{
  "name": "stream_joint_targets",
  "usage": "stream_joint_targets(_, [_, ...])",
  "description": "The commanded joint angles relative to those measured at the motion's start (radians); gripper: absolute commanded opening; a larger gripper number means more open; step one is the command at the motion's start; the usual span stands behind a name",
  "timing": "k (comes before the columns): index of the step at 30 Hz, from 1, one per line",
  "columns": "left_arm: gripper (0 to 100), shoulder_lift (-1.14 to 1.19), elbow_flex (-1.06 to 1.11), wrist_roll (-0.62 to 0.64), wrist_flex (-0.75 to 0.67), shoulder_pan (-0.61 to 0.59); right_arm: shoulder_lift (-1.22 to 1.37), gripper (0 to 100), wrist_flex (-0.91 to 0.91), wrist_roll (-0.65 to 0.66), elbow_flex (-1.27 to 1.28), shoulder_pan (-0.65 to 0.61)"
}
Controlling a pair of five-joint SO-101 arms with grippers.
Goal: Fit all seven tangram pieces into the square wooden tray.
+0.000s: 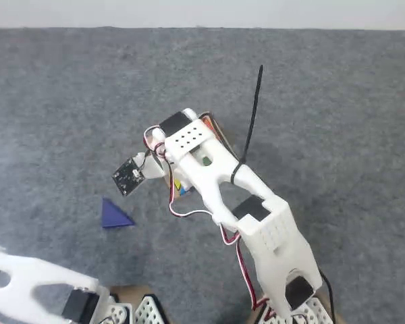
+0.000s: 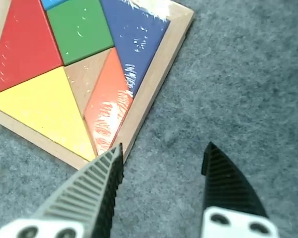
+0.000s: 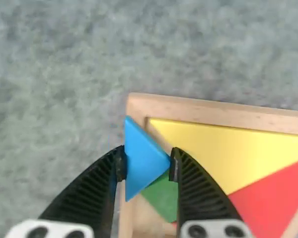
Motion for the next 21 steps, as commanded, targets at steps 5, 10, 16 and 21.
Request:
stream_joint_targets(5, [25, -0.018, -0.033, -0.011, -0.009, -0.002, -0.008, 5.8, -0.077, -0.058, -0.006, -0.001])
stream_joint_targets(10, [25, -0.018, -0.033, -0.011, -0.009, -0.003, -0.015, 6.1, -0.035, -0.061, -0.005, -0.001])
stream_joint_targets(16, [25, -0.018, -0.033, -0.011, -0.008, -0.003, -0.018, 6.4, 0.012, -0.057, -0.008, -0.001])
stream_joint_targets(21, [25, -0.018, -0.033, -0.011, -0.008, -0.003, -0.018, 17.2, 0.007, -0.061, -0.008, -0.001])
